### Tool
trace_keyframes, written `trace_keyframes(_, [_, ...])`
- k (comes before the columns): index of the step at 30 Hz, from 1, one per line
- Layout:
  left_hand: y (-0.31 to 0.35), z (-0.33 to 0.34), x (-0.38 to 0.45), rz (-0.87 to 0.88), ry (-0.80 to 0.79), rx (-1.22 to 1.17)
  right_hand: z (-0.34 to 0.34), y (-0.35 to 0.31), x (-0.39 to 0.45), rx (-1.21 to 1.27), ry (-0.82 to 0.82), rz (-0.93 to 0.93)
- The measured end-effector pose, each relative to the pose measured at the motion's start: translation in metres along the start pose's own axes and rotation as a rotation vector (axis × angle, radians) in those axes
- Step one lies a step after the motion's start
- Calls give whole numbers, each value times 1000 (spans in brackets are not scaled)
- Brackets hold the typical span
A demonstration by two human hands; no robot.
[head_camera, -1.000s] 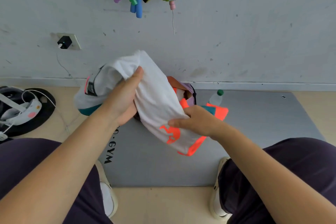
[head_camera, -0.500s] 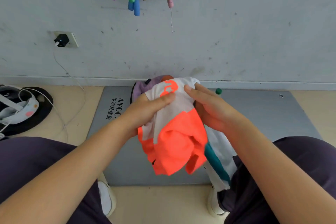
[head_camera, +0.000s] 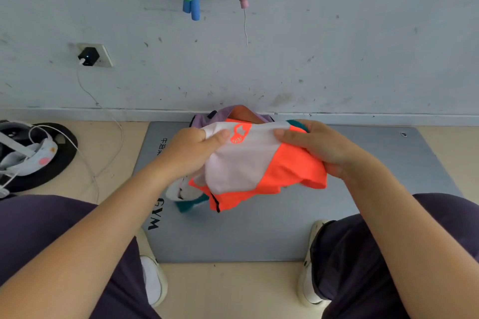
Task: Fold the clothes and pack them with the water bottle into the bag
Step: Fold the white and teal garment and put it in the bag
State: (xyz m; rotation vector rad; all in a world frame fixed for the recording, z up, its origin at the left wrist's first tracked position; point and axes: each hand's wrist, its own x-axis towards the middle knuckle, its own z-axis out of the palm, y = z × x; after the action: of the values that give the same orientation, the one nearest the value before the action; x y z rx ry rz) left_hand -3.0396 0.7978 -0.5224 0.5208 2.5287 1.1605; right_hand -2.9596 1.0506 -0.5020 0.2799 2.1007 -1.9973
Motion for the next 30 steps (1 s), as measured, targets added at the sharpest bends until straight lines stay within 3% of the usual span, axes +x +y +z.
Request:
trace_keyframes(4, [-3,-6,5,-24,49,39,0,-5,-2,-74,41,-26])
trace_keyframes(8, [1,-3,2,108,150,22,9,-7,-6,42,-122,-37])
trace_keyframes(9, [5,-3,0,137,62,-46,13,-8,-7,56,-175,-43])
trace_keyframes(11, [16,2,-8,231,-289,-178,20,-7,-7,89,-259,-75])
trace_keyframes(13, [23,15,-17,242,-589,-148,25,-6,-6,113,-260,-90])
trace_keyframes(14, [25,23,-19,224,-652,-93,26,-4,-5,119,-234,-97])
trace_keyframes(16, [26,34,-18,182,-612,0,28,0,-2,118,-184,-108])
trace_keyframes(19, [25,28,-8,63,-415,12,32,2,2,117,-102,-140])
trace_keyframes(24, [22,4,-6,-71,-166,-610,13,-2,9,-48,270,-128])
trace_keyframes(26, [22,-2,-4,-110,-144,-756,10,2,9,-136,240,-39])
trace_keyframes(30, [24,-5,-5,-79,-138,-897,34,13,9,-192,-9,214])
